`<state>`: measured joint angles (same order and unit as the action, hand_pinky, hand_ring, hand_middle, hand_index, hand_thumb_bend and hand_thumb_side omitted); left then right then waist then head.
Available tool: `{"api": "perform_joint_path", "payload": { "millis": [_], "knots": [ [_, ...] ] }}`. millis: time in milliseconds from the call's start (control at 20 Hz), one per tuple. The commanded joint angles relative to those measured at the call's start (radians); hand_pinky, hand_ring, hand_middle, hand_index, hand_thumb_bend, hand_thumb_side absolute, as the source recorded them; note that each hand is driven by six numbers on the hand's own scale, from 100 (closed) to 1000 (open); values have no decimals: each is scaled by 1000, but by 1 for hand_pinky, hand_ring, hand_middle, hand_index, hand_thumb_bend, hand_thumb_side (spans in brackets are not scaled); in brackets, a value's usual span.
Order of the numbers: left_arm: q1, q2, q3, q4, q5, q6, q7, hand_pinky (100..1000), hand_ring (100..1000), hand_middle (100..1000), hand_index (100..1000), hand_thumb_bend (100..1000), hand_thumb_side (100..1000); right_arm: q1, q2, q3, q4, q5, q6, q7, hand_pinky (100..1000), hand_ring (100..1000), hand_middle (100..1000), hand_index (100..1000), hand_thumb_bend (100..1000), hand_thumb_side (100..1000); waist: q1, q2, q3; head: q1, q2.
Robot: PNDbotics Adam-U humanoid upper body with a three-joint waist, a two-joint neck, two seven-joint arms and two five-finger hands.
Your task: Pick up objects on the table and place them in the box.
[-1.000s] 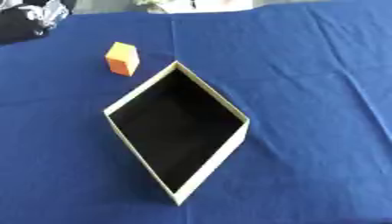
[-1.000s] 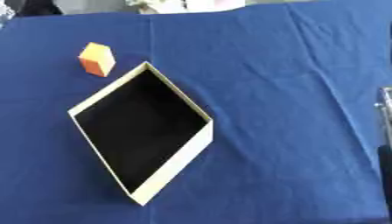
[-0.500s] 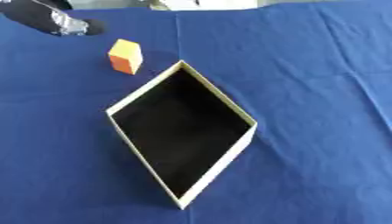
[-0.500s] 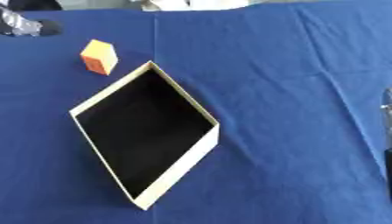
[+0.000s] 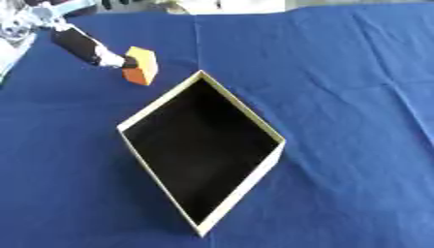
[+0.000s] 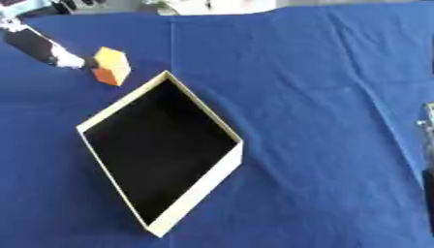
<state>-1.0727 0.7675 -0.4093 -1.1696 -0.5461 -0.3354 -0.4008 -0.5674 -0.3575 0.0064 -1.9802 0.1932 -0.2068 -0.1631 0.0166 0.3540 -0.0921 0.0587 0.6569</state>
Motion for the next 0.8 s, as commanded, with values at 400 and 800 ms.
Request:
{"api": "perform_joint_path", "payload": {
  "millis": [400, 800],
  "knots": [
    [-55, -32, 64, 82, -165, -129, -165, 764, 881, 851, 963, 391, 320, -20, -14, -3, -20, -4, -1, -3, 760, 752, 642, 754, 100, 833, 3, -4, -5, -7, -24],
    [-87, -58, 151, 55, -294, -142, -290, 902, 973, 884, 968, 462, 336, -23, -15, -4, -20, -7, -1, -6, 760, 748, 635, 753, 100, 835, 6, 13, -12, -3, -37]
  ]
}}
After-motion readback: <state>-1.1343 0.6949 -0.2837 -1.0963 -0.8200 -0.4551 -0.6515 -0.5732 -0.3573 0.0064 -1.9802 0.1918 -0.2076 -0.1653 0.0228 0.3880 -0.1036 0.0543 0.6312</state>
